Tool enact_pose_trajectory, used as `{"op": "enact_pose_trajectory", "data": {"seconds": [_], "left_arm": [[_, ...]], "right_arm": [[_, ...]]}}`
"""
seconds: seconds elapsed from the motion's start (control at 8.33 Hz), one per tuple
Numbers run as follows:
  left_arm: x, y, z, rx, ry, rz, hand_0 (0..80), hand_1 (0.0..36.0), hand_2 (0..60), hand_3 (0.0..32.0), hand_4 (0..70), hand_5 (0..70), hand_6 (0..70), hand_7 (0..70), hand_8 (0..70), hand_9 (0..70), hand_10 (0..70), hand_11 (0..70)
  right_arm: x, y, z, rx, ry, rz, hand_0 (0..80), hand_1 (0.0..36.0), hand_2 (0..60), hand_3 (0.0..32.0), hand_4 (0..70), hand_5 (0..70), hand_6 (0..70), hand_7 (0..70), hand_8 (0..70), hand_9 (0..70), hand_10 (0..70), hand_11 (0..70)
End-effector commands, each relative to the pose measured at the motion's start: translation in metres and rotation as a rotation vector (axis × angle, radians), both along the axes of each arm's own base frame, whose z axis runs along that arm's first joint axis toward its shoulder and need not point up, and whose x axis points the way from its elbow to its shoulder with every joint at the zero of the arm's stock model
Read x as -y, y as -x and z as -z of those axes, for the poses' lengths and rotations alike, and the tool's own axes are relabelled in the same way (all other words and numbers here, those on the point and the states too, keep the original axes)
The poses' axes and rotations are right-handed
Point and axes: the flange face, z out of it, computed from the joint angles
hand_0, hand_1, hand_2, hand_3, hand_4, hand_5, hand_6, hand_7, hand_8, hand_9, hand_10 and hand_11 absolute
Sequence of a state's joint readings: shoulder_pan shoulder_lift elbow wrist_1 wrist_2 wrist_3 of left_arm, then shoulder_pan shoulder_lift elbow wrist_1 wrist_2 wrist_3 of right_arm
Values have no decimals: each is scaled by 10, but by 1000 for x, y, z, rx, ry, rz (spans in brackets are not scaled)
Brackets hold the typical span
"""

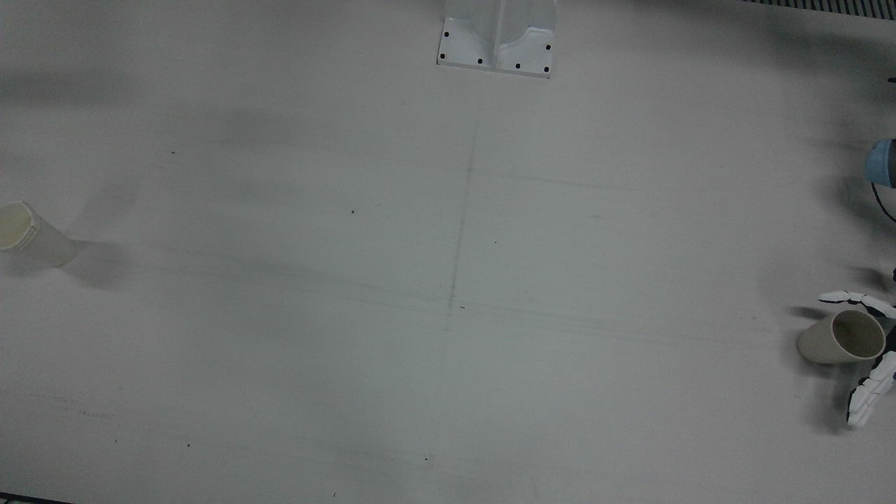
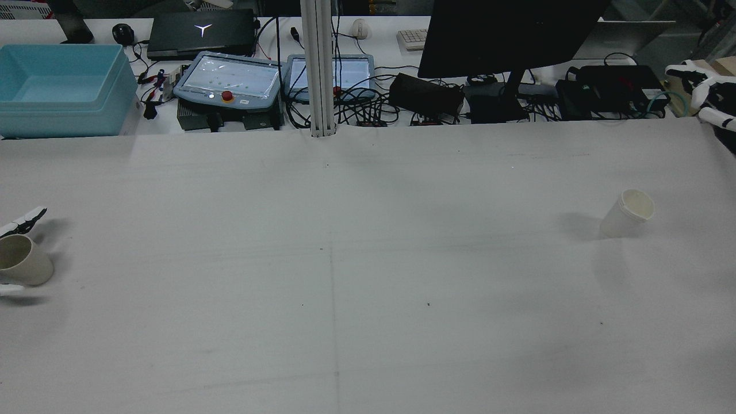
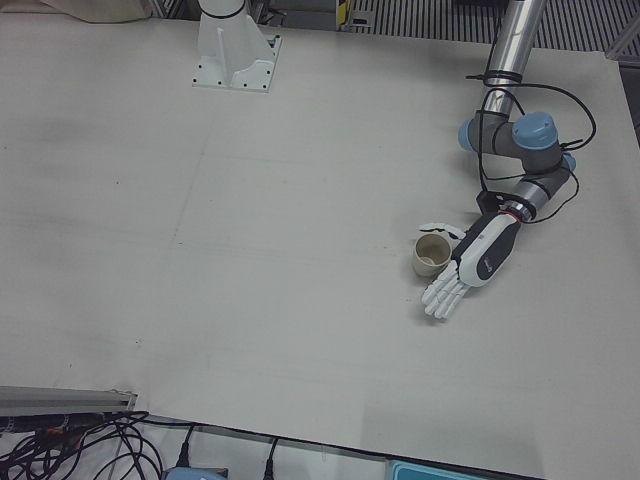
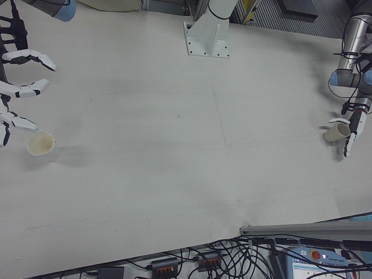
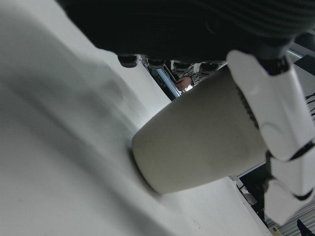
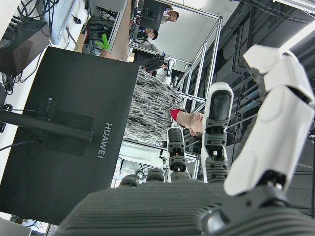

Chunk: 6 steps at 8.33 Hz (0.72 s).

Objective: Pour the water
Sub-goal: 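Close the left hand around the beige paper cup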

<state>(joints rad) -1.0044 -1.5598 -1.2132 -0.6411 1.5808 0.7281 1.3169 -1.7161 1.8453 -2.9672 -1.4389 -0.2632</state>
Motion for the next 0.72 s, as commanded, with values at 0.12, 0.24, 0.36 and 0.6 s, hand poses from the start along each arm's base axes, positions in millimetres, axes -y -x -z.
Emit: {"op": "enact_pose_trajectory", "data": {"seconds": [0.12, 0.24, 0.36, 0.6], "left_arm": [[5, -1, 3, -34, 13, 20, 439, 110, 214, 0, 206, 504, 24, 33, 0, 0, 0, 0], [4, -2, 1, -44, 27, 28, 430, 98, 232, 0, 272, 700, 34, 50, 0, 0, 6, 12], [4, -4, 2, -46, 32, 29, 418, 95, 260, 0, 301, 700, 53, 83, 0, 2, 20, 30], [3, -4, 1, -61, 59, 20, 395, 73, 301, 0, 518, 700, 97, 143, 13, 27, 46, 62]], "right_arm": [[0, 0, -1, -4, 6, 0, 468, 140, 311, 0, 527, 419, 154, 228, 20, 31, 0, 0], [-1, -1, -2, -3, 7, -1, 468, 140, 307, 0, 516, 414, 153, 224, 20, 30, 0, 0], [-1, -1, -4, -3, 10, -1, 469, 139, 304, 0, 514, 414, 150, 219, 20, 29, 0, 0], [-4, -1, -7, -5, 18, -1, 467, 139, 298, 0, 475, 408, 144, 206, 18, 27, 0, 0]]}}
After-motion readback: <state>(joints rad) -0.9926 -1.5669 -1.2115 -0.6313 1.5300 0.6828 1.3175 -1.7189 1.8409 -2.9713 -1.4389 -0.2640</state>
